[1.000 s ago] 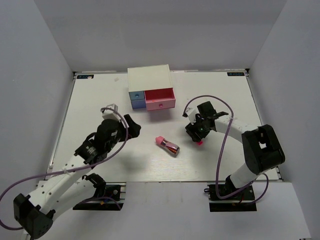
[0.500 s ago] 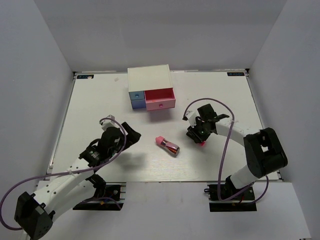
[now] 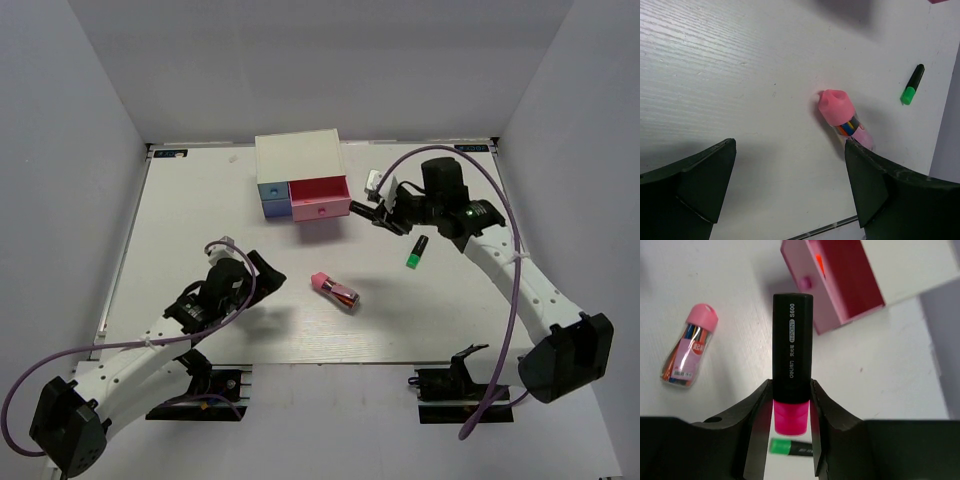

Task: Sort the stationery into containers
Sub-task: Pick up the pen from the center of the board, then place the pen in the drawer.

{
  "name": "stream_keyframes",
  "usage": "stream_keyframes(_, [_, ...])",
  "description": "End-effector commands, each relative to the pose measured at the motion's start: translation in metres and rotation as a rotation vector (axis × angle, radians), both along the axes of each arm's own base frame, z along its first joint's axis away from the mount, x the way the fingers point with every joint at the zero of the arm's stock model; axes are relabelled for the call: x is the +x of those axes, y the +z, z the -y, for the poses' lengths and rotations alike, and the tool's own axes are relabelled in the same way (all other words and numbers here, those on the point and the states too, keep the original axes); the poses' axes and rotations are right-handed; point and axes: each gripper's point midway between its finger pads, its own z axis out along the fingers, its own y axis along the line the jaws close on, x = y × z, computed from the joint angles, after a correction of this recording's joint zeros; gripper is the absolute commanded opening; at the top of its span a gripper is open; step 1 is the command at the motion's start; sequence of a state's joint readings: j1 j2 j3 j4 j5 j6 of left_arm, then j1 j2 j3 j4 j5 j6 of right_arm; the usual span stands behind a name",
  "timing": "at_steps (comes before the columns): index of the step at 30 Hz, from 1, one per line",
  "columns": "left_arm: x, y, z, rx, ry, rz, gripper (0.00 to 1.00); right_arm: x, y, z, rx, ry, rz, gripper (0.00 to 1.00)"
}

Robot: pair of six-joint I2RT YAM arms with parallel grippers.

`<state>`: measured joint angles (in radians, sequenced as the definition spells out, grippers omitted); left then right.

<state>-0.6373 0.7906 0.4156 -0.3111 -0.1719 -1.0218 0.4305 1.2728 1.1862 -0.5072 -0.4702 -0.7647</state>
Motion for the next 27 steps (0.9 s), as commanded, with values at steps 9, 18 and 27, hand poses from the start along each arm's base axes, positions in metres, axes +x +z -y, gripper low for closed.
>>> stream_keyframes(9, [-0.001,0.006,0.005,-0.032,-0.016,0.012,0.99,0.072,0.058,-0.085,0.057,0.236,0.268,0.12])
stream_keyframes(18, [-0.006,-0.001,0.006,-0.046,-0.027,0.000,0.99,0.092,0.040,-0.122,0.067,0.295,0.208,0.24])
stream_keyframes(27, [-0.004,0.003,0.007,-0.052,-0.027,0.007,0.99,0.111,0.005,-0.127,0.018,0.255,0.158,0.53])
